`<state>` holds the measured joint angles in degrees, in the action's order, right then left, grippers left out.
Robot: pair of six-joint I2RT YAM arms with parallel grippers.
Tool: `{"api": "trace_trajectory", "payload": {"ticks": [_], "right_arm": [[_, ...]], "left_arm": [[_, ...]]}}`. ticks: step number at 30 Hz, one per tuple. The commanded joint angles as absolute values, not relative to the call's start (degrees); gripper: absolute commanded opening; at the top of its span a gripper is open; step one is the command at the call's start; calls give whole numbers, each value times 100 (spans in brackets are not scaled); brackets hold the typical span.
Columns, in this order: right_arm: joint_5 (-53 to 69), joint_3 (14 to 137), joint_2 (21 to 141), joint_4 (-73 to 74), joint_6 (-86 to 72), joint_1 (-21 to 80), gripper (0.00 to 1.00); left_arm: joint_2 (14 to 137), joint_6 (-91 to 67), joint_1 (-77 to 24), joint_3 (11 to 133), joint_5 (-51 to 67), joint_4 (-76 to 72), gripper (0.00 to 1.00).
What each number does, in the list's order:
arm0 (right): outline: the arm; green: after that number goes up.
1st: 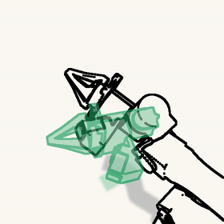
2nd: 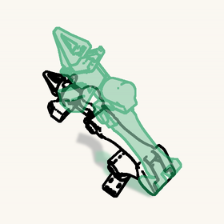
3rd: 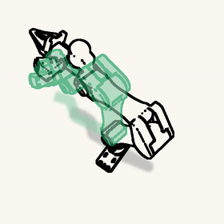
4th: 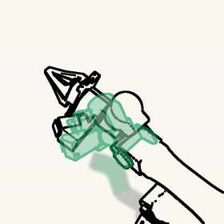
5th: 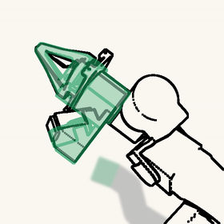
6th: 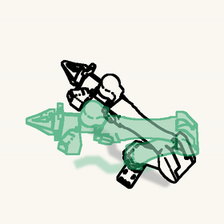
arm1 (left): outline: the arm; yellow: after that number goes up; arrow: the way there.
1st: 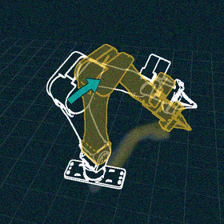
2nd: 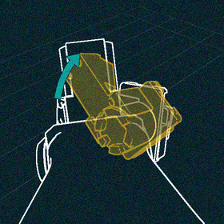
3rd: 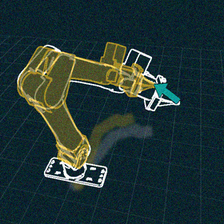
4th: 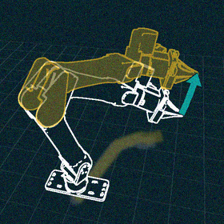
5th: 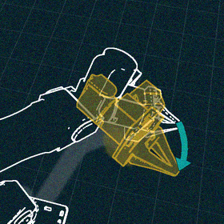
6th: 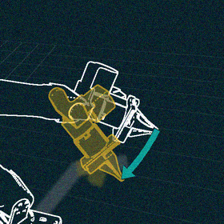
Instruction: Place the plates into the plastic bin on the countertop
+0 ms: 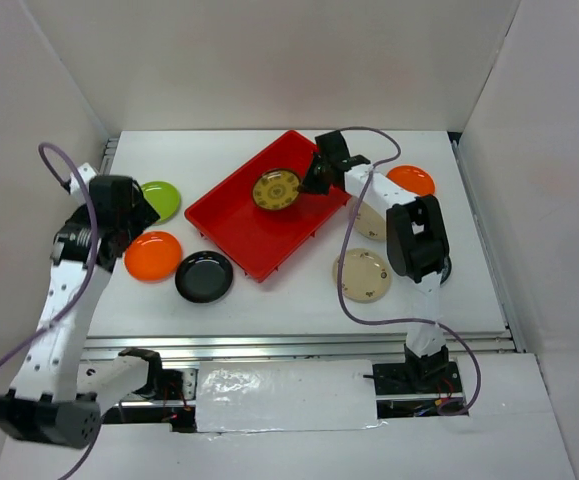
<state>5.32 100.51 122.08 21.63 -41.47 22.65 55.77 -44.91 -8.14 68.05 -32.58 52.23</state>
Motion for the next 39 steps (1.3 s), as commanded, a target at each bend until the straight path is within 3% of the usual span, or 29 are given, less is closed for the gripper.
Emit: {"api": "trace_trajectory", "payload": {"ticks": [1, 3, 5, 7, 8, 9, 10, 11, 20, 22, 24, 28, 31, 34, 39], "right_arm": [[967, 10300, 12330, 2312, -3999, 2241, 0], [1028, 10694, 12610, 2530, -3911, 2267, 2], [1211, 10836, 12735, 2593, -3823, 2268, 21], [1318, 10715, 12683, 2349, -3823, 2233, 33], [1371, 10592, 12578, 2294, -3832, 2224, 54], [1380, 10547, 12534, 2250, -3832, 2215, 69], [1362, 10521, 12455, 2241, -3806, 2206, 94], [1345, 10442, 12384, 2241, -3771, 2223, 100], [-165, 9258, 10129, 2505, -3305, 2636, 100], [-28, 8932, 9705, 2331, -3130, 2768, 100], [499, 8343, 9064, 2119, -2980, 2847, 100], [3557, 7315, 8158, 1033, -2838, 2743, 100], [4358, 6541, 7595, 214, -3137, 2759, 100], [4456, 6206, 7146, 149, -3120, 2856, 100], [4448, 5950, 6496, 167, -3164, 2883, 100]], "left_arm": [[6378, -4281, -248, 7434, -2296, 4641, 99], [7143, -4237, 341, 7828, -1751, 4430, 99], [7896, -4166, 832, 8241, -1330, 4299, 99], [8269, -4114, 1054, 8358, -1126, 4080, 99], [8488, -4087, 1185, 8332, -890, 3687, 99], [8595, -4061, 1247, 8315, -783, 3491, 99], [8691, -4034, 1309, 8306, -660, 3333, 99], [8927, -3999, 1431, 8332, -494, 3209, 99], [10711, -3999, 1863, 9113, -123, 3243, 98], [10976, -3938, 1889, 9263, -202, 3234, 99], [11372, -3841, 1942, 9439, -115, 3217, 98], [12031, -3866, 2196, 9449, 446, 3121, 92], [12120, -3981, 2259, 9072, 588, 2708, 91], [12155, -4078, 2241, 8878, 536, 2382, 81], [12401, -4192, 2232, 8710, 457, 2276, 46]]}}
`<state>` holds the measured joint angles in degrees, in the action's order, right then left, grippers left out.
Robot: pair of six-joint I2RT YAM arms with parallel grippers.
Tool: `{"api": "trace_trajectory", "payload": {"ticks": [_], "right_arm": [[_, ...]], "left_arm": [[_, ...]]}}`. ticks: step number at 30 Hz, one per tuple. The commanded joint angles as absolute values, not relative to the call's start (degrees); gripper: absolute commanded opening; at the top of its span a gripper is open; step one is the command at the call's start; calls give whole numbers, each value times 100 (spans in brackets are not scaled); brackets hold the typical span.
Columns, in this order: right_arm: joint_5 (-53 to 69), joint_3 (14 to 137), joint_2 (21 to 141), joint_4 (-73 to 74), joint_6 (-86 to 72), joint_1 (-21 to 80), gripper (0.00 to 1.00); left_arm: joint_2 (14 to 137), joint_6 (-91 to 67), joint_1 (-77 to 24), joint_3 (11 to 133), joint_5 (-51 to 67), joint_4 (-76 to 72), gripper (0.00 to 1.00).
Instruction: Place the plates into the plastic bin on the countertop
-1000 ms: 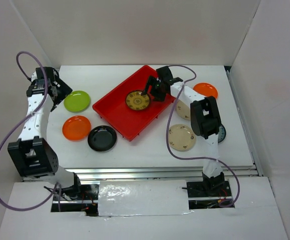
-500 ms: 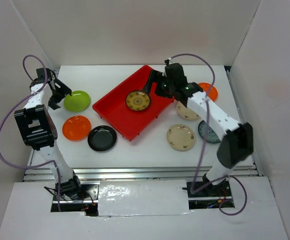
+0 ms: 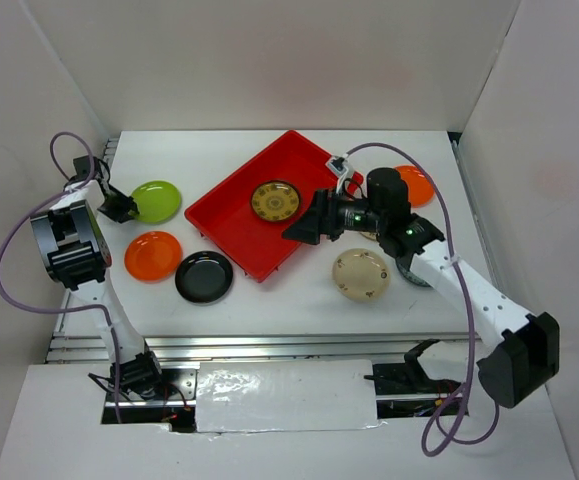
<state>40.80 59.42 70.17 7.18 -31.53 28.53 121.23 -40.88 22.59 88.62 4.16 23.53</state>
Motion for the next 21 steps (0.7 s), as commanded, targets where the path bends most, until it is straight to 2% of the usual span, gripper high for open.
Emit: {"api": "trace_trajectory", "payload": {"ticks": [1, 2, 5, 6, 7, 11, 14, 18, 21], "right_arm": [[4430, 5933, 6408, 254, -3138, 2874, 100], [4395, 5933, 6251, 298, -3120, 2839, 100], [4333, 5924, 6012, 422, -3120, 2743, 100], [4333, 5924, 5977, 448, -3120, 2716, 100], [4333, 5880, 5881, 466, -3120, 2698, 100], [4351, 5757, 5757, 422, -3190, 2558, 100], [4298, 5625, 5695, 352, -3348, 2400, 100], [3798, 5432, 5660, 483, -3515, 2198, 100], [3402, 5213, 5555, 396, -3752, 1996, 100]], "left_arm": [[12471, -4210, 2232, 8719, 414, 2302, 32], [12489, -4227, 2241, 8701, 378, 2320, 28], [12463, -4254, 2241, 8675, 264, 2329, 26], [12445, -4254, 2233, 8657, 246, 2320, 19], [12402, -4263, 2241, 8666, 211, 2346, 1], [11972, -4447, 2224, 8780, 27, 2479, 0], [11129, -4596, 2118, 8736, 35, 2208, 0], [9935, -4597, 1716, 8919, -210, 1960, 0], [9608, -4449, 1233, 9280, -527, 2284, 0]]}}
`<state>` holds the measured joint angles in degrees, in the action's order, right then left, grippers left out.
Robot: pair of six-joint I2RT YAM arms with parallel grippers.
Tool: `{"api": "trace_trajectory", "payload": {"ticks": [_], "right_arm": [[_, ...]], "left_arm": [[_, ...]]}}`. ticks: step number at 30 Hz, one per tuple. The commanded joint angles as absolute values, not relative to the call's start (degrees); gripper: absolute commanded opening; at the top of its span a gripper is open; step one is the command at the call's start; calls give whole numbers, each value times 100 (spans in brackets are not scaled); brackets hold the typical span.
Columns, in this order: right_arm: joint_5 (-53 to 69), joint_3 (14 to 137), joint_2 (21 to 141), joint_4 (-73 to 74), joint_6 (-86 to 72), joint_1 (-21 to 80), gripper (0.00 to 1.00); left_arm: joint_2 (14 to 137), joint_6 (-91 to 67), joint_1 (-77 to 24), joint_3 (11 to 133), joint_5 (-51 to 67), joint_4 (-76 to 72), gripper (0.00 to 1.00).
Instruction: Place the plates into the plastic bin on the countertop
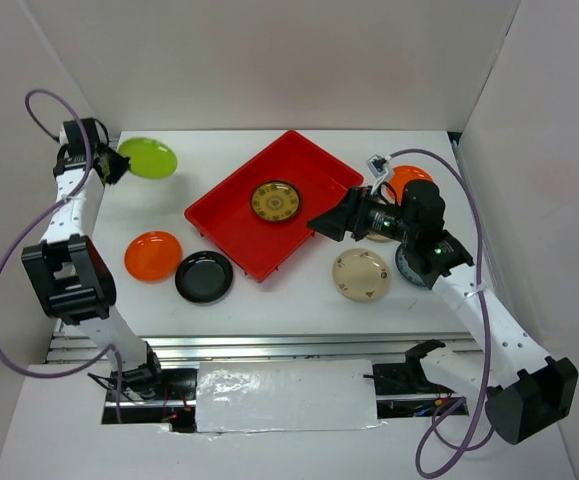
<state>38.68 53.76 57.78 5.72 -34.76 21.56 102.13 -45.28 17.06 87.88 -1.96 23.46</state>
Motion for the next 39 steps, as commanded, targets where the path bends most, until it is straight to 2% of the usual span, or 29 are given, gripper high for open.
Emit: {"api": "trace_trajectory", "payload": {"ticks": [1, 5, 10, 17, 22, 30, 35, 36, 37, 39], "right_arm": [[3332, 5029, 5476, 361, -3814, 1952, 100], [3164, 4720, 5335, 246, -4104, 1662, 100], [3147, 4579, 5151, 351, -4175, 1486, 100], [3146, 4456, 4878, 659, -4069, 1363, 100], [3243, 4237, 4729, 633, -4078, 1283, 100], [3366, 4166, 4834, 466, -4131, 1327, 100], [3340, 4113, 4834, 440, -4148, 1406, 100], [3349, 4122, 4843, 431, -4140, 1415, 100], [3357, 4122, 4869, 431, -4122, 1467, 100], [3366, 4140, 4887, 431, -4017, 1555, 100]], "left_arm": [[9606, -4369, 1083, 9534, -519, 2372, 0], [9860, -4123, 344, 10124, 119, 2654, 0], [10993, -3982, -579, 11029, 1168, 2680, 0], [12180, -3788, -1362, 11803, 1117, 2663, 0], [12392, -3744, -1433, 11646, 967, 2576, 0], [11997, -3762, -1503, 10609, 862, 2224, 0], [12155, -3762, -1503, 10740, 958, 2311, 0], [12181, -3762, -1503, 10775, 984, 2346, 6], [12208, -3779, -1520, 10854, 1045, 2373, 26], [12156, -3805, -1555, 10881, 959, 2417, 48]]}}
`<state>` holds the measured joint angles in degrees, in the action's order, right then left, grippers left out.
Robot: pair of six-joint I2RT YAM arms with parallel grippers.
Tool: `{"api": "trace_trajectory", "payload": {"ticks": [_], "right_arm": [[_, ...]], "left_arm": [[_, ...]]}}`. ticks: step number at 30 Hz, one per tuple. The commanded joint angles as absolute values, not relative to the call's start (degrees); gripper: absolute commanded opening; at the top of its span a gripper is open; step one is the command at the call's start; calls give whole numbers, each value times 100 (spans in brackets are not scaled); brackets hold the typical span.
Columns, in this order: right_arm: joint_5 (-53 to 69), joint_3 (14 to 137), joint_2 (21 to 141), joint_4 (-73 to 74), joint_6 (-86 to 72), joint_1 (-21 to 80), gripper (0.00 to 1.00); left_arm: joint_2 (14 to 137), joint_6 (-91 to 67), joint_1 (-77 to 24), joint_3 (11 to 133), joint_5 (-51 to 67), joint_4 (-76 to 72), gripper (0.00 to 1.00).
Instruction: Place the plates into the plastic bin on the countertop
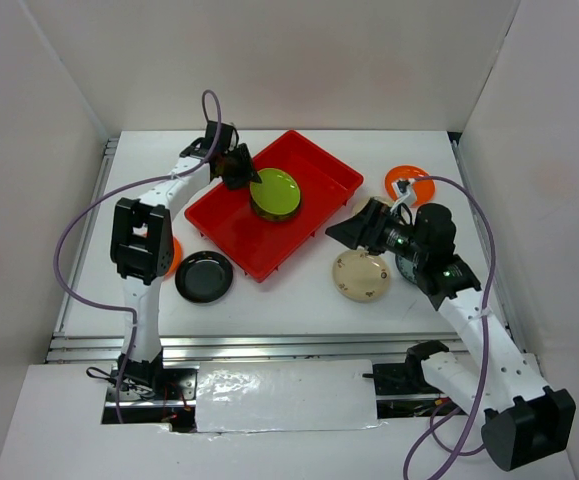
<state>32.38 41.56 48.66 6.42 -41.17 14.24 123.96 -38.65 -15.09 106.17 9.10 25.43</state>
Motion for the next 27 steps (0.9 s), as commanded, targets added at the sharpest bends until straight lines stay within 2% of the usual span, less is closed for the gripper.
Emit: {"api": "trace_trajectory", "payload": {"ticks": [1, 2, 8, 12, 15, 16, 20, 22, 27], "right_arm": [[3323, 4148, 4913, 448, -3973, 1617, 100], [3209, 4157, 5000, 457, -3912, 1756, 100], [2656, 4078, 5642, 229, -4016, 2538, 100], [1566, 3912, 5976, 27, -4481, 3836, 100], [1004, 3631, 6283, -754, -5061, 4550, 100], [732, 3508, 6423, -1017, -5237, 5136, 100], [-1646, 3217, 6889, -1607, -6736, 6493, 100], [-2029, 3356, 7600, -1984, -7065, 6880, 100], [-2136, 4357, 9470, -2292, -7690, 6961, 99]], "left_arm": [[12025, -3823, -1599, 10872, 915, 2478, 60], [11936, -3815, -1634, 10863, 871, 2487, 99], [11321, -3814, -1889, 11293, 36, 3268, 99], [10734, -4007, -1951, 11461, -1244, 4155, 99], [9962, -4227, -1934, 10727, -1879, 4622, 99], [9732, -4271, -1873, 10496, -2194, 4693, 99], [8528, -4289, -1609, 9415, -2540, 4860, 99], [7903, -4132, -1468, 8931, -2497, 4939, 99], [6910, -3631, -1187, 8526, -2312, 5386, 99]]}}
